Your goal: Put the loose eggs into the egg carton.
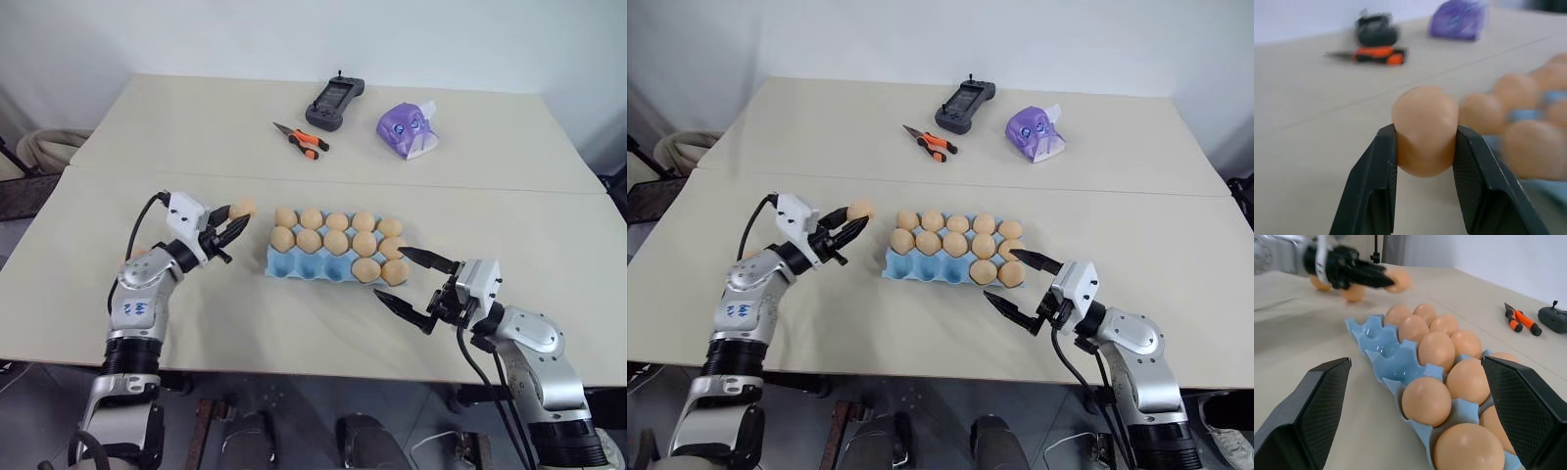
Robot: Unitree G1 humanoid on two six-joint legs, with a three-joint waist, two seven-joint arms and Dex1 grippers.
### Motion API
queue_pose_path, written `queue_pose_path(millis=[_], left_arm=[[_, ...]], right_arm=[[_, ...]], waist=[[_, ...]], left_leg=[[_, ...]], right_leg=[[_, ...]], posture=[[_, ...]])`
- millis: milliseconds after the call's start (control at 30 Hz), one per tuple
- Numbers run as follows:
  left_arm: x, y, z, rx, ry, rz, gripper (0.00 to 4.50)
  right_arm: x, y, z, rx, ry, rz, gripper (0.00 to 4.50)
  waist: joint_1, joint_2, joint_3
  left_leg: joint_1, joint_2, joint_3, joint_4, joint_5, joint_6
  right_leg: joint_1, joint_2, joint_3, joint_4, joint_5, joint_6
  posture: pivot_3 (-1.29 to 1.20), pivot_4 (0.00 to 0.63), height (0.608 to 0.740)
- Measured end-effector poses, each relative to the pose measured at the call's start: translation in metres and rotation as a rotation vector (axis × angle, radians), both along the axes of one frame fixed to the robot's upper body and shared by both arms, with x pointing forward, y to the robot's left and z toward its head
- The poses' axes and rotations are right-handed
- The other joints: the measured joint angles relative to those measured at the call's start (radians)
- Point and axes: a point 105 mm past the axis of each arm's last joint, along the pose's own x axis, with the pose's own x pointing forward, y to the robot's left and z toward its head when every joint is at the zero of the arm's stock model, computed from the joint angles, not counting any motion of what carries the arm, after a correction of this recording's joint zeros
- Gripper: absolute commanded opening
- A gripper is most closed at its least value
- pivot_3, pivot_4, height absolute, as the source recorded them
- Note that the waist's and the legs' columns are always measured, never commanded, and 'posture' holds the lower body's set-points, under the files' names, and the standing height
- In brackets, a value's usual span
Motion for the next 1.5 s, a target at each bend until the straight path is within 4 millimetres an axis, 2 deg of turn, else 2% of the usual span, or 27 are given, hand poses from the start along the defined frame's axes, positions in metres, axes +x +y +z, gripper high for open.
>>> queue_pose_path(millis=[133,233,433,567,700,800,967,1133,1233,1267,1367,1500], left_arm=[[-0.024,-0.032,0.004,0.066,-0.007,-0.232,1.42],[-0.037,-0.057,-0.005,0.108,0.032,-0.376,1.42],[-0.038,-0.101,-0.029,0.149,0.091,-0.492,1.42],[-0.032,-0.119,-0.027,0.161,0.062,-0.523,1.42],[-0.026,-0.128,-0.027,0.163,0.059,-0.529,1.42],[-0.023,-0.127,-0.028,0.165,0.067,-0.525,2.14],[-0.022,-0.113,-0.029,0.188,0.072,-0.494,3.7],[-0.035,-0.082,-0.034,0.18,0.069,-0.421,3.7],[-0.041,-0.063,-0.029,0.159,0.042,-0.348,3.7],[-0.043,-0.056,-0.027,0.156,0.03,-0.321,3.87],[-0.053,-0.022,-0.024,0.088,-0.002,-0.124,4.49],[-0.068,0.02,-0.014,0.018,-0.069,0.16,4.49]], right_arm=[[0.001,-0.005,0.0,-0.005,0.002,-0.023,4.5],[0.001,-0.017,0.0,-0.02,0.009,-0.067,4.5],[-0.009,-0.036,-0.005,-0.063,0.034,-0.135,4.5],[-0.013,-0.046,-0.006,-0.066,0.04,-0.186,4.5],[-0.014,-0.042,0.0,-0.063,0.02,-0.192,4.5],[-0.015,-0.04,0.002,-0.059,0.018,-0.197,4.5],[-0.015,-0.038,0.003,-0.053,0.018,-0.192,4.5],[-0.01,-0.031,0.007,-0.051,0.007,-0.135,4.5],[-0.004,-0.025,0.01,-0.049,0.0,-0.082,4.5],[-0.003,-0.023,0.011,-0.051,-0.003,-0.065,4.5],[0.005,-0.011,0.012,-0.054,0.001,0.013,4.5],[0.009,0.001,0.008,-0.05,0.016,0.091,4.5]], waist=[[0.002,0.0,0.0],[0.0,0.0,0.0],[0.002,0.0,0.0],[-0.002,0.001,0.0],[-0.003,0.001,0.0],[-0.002,0.001,0.0],[-0.002,0.001,0.0],[-0.009,0.001,0.0],[-0.008,0.001,0.0],[-0.006,0.001,0.0],[-0.011,0.001,0.0],[-0.012,0.001,0.0]], left_leg=[[0.001,-0.002,-0.001,0.0,-0.002,-0.002],[0.002,-0.002,-0.002,0.0,-0.003,-0.002],[0.001,-0.002,-0.004,0.0,-0.002,0.003],[0.001,-0.001,-0.003,0.0,-0.002,0.003],[0.001,-0.001,-0.003,0.0,-0.002,0.002],[0.001,-0.001,-0.003,-0.001,-0.002,0.002],[0.001,-0.001,-0.003,-0.001,-0.002,0.002],[0.001,0.001,-0.003,-0.001,-0.002,0.002],[0.001,0.001,-0.004,-0.001,-0.002,0.002],[0.001,0.001,-0.004,-0.001,-0.002,0.002],[0.001,0.003,-0.003,-0.001,-0.003,0.003],[0.001,0.004,-0.004,-0.002,-0.004,0.003]], right_leg=[[0.003,-0.003,-0.001,-0.001,0.0,0.0],[0.005,-0.003,-0.001,-0.002,0.0,0.0],[0.006,-0.003,-0.001,-0.006,0.0,0.0],[0.005,-0.002,0.0,-0.007,0.0,0.0],[0.005,-0.002,0.0,-0.007,0.0,0.0],[0.005,-0.002,-0.001,-0.007,0.0,0.0],[0.005,-0.002,-0.001,-0.007,0.0,0.0],[0.005,-0.002,-0.001,-0.007,0.0,0.0],[0.006,-0.003,-0.001,-0.007,0.0,0.0],[0.006,-0.003,-0.002,-0.007,0.0,0.0],[0.007,-0.005,-0.001,-0.008,0.0,0.0],[0.007,-0.005,-0.001,-0.01,0.0,0.0]], posture=[[0.0,0.15,0.74],[0.0,0.15,0.74],[0.0,0.15,0.74],[0.0,0.15,0.74],[0.0,0.15,0.74],[0.0,0.15,0.74],[0.0,0.15,0.74],[0.0,0.15,0.74],[0.0,0.15,0.74],[0.0,0.15,0.74],[0.0,0.15,0.74],[0.0,0.15,0.74]])
